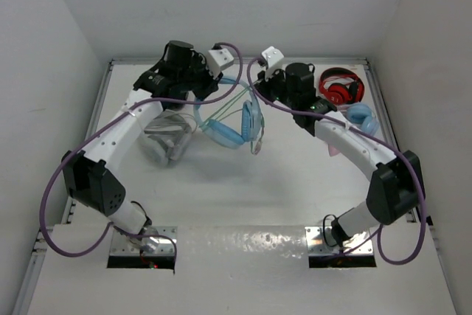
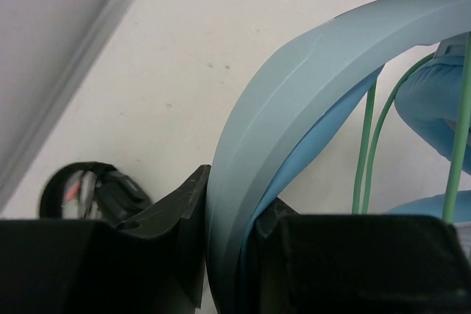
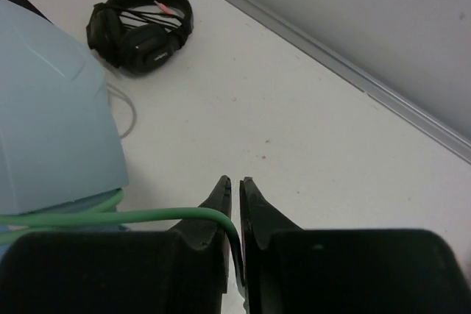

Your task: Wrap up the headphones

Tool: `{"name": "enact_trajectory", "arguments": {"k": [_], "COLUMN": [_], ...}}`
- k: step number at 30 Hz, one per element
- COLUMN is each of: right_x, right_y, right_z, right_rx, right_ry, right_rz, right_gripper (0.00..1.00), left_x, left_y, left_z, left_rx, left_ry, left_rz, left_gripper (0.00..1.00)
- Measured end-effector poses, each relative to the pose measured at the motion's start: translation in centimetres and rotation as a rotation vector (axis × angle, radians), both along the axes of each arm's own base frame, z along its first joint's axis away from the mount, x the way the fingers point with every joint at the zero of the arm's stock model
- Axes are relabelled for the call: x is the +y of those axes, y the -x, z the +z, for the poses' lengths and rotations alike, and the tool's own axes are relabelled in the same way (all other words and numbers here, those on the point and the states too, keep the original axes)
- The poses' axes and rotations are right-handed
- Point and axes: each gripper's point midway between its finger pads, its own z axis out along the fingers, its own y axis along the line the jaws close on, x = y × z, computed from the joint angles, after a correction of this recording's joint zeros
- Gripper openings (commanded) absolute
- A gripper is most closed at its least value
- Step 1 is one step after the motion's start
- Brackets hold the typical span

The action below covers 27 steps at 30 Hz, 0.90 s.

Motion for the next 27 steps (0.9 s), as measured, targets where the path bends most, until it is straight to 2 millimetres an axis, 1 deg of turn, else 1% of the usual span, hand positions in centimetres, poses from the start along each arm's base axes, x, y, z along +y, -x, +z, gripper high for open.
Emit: {"name": "enact_trajectory", "arguments": {"k": [2, 3, 4, 8, 9, 11, 12, 14, 17, 20, 22, 25, 27], "right_x": [0.1, 0.1, 0.1, 0.0, 0.1, 0.3, 0.4, 0.3, -0.3, -1.2, -1.9, -3.1, -4.1], "right_y": [0.6, 0.9, 1.2, 2.0, 2.2, 2.6, 2.8, 3.2, 4.3, 5.0, 5.4, 6.1, 7.0], "right_z": [0.2, 0.1, -0.1, -1.9, -2.3, -2.8, -3.0, -3.8, -5.7, -7.3, -7.9, -8.4, -9.2], "right_rx": [-0.018, -0.022, -0.023, 0.002, 0.013, 0.033, 0.039, 0.058, 0.098, 0.134, 0.147, 0.151, 0.163], "right_ry": [-0.048, -0.071, -0.093, -0.15, -0.162, -0.183, -0.19, -0.204, -0.197, -0.178, -0.164, -0.142, -0.119], "right_rz": [0.024, 0.035, 0.043, 0.06, 0.068, 0.082, 0.087, 0.086, 0.068, 0.031, 0.004, -0.038, -0.064], "right_gripper": [0.14, 0.24, 0.31, 0.37, 0.44, 0.5, 0.57, 0.6, 0.65, 0.68, 0.69, 0.73, 0.78], "left_x": [-0.2, -0.4, -0.5, -0.9, -1.0, -1.1, -1.1, -1.2, -1.3, -1.1, -0.8, -0.1, 0.4], "left_y": [0.9, 1.4, 1.9, 3.7, 4.0, 4.1, 4.0, 3.9, 3.7, 3.5, 3.4, 3.0, 2.4], "left_z": [-0.2, -0.4, -0.6, -1.1, -0.9, -0.1, 0.4, 1.5, 2.9, 3.1, 3.0, 3.0, 3.3], "left_rx": [0.05, 0.081, 0.107, 0.217, 0.231, 0.235, 0.232, 0.216, 0.185, 0.17, 0.165, 0.15, 0.128], "left_ry": [0.018, 0.03, 0.039, 0.082, 0.091, 0.108, 0.116, 0.13, 0.141, 0.133, 0.118, 0.091, 0.076], "left_rz": [-0.009, -0.014, -0.018, -0.018, -0.014, -0.007, -0.004, -0.001, -0.005, 0.001, 0.012, 0.047, 0.081], "left_gripper": [0.0, 0.0, 0.0, 0.0, 0.0, 0.0, 0.0, 0.0, 0.0, 0.0, 0.0, 0.0, 0.0]}}
